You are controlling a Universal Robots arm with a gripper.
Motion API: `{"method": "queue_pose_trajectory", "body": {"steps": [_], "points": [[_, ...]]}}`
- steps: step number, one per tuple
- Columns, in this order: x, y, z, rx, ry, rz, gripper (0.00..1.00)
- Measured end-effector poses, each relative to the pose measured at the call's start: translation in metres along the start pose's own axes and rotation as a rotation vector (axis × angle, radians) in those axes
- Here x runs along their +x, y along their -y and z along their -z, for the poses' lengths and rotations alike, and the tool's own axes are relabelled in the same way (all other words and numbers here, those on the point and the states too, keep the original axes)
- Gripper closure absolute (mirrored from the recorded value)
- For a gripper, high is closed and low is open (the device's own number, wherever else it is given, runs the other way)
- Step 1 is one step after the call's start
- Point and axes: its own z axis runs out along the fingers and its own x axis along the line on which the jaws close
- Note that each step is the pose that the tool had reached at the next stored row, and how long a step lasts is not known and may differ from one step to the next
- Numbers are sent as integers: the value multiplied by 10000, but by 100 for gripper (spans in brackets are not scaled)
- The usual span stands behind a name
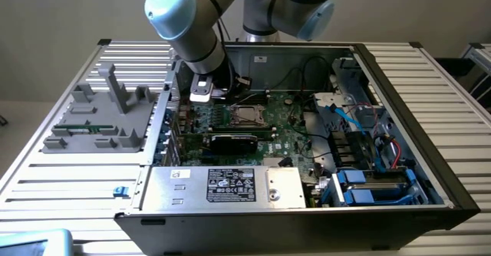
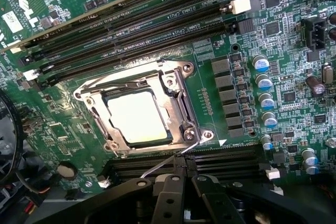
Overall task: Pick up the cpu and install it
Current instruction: 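Install the first cpu locking lever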
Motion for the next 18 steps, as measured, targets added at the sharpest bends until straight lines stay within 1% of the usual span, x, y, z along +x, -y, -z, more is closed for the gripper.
{"method": "queue_pose_trajectory", "body": {"steps": [5,10,18], "points": [[4,-7,-19,4,-22,-76,89],[30,-4,-41,8,-54,-151,89],[46,-9,-59,-8,-84,-221,89]]}}
